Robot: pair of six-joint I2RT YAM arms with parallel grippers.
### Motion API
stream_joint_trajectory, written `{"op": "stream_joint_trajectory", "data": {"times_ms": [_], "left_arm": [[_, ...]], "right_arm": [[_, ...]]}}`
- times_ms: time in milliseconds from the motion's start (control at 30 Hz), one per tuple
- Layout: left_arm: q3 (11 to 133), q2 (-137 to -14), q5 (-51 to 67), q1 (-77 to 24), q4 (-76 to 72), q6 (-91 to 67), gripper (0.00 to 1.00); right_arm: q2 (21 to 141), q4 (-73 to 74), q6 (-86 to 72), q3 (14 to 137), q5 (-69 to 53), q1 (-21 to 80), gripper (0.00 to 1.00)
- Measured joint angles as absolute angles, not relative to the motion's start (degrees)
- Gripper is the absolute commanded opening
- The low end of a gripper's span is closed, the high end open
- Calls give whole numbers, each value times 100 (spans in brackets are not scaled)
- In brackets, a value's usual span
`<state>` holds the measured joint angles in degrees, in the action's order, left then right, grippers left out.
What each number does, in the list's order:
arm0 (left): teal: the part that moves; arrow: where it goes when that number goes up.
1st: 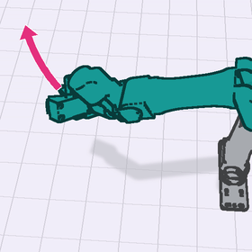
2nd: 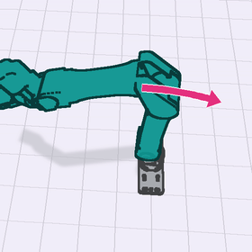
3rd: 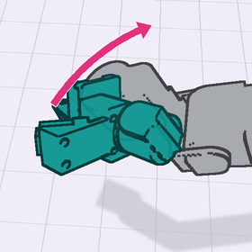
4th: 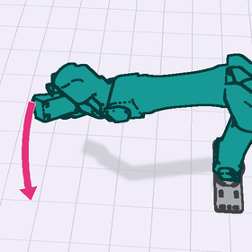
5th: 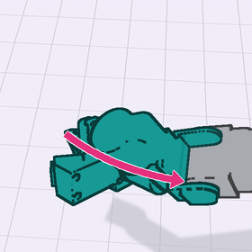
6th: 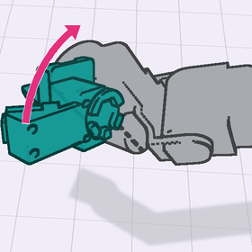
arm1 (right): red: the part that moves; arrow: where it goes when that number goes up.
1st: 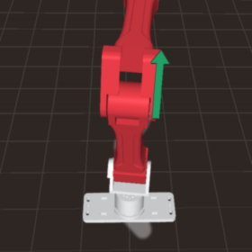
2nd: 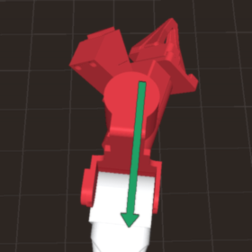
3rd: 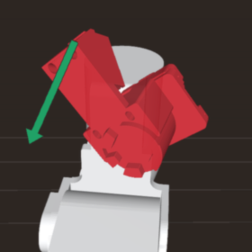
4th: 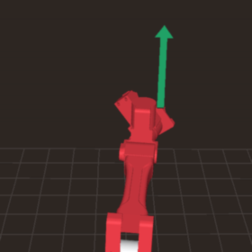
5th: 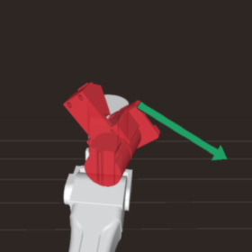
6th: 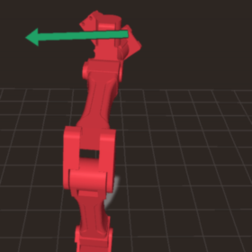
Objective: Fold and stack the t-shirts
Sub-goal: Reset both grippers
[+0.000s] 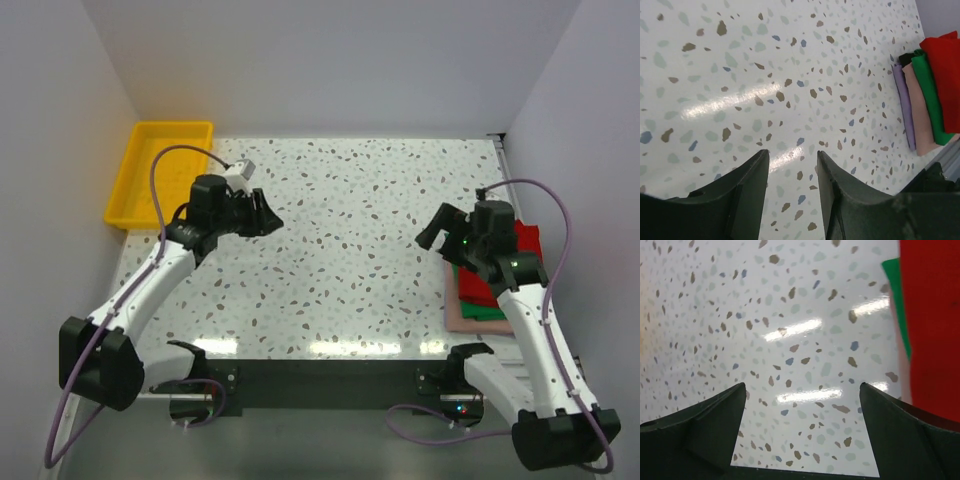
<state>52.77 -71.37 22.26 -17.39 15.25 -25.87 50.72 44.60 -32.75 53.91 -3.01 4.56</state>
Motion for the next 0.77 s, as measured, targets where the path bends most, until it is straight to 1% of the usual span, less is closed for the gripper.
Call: {"op": "stream_joint_trajectory", "data": {"times_ms": [133,267,467,767], "left_arm": [[5284,-6464,1579,-1739,1772,-2331,49],[5179,-5878,1068,-1739,1865,-2156,51],[4890,-5461,585,-1739,2108,-1979,53],[4810,-5275,364,-1739,2222,-1872,54]], "right_arm": [[5380,3868,-3238,5304,-242,1415,99],[5612,3227,-3181,4998,-204,1938,99],[5610,2838,-2965,4683,43,2051,99],[5529,2714,-2801,4637,364,2051,99]]}}
